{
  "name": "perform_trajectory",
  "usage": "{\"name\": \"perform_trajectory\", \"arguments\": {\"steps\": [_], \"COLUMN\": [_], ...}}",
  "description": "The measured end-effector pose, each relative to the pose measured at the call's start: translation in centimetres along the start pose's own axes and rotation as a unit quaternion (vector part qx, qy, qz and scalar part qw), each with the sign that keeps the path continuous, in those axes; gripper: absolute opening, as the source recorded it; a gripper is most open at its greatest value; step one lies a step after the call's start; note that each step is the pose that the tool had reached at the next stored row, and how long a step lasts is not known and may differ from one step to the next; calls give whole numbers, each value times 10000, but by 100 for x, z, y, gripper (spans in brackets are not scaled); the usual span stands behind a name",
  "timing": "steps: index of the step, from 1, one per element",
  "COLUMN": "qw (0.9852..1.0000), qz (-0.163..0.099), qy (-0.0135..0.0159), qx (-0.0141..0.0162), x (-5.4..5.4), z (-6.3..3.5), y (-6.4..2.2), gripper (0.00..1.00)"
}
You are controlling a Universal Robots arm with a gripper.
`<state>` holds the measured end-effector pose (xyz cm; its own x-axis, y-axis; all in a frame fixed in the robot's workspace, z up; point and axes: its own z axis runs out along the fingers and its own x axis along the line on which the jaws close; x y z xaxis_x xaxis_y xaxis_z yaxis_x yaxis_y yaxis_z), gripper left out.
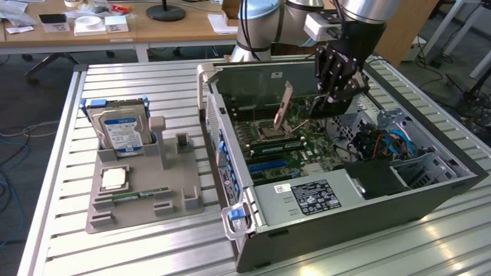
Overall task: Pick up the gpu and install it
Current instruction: 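Insert the gpu into the slot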
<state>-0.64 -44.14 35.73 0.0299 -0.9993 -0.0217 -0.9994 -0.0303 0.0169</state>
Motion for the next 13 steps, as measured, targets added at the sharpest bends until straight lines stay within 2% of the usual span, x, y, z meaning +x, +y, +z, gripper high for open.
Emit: {"name": "perform_trajectory", "arguments": {"steps": [6, 13], "qw": [10000, 10000], "qz": [0, -2], "qy": [-1, -4], "qx": [13, 91], "x": [0, 0], "z": [12, 89], "y": [14, 75], "gripper": [27, 27]}}
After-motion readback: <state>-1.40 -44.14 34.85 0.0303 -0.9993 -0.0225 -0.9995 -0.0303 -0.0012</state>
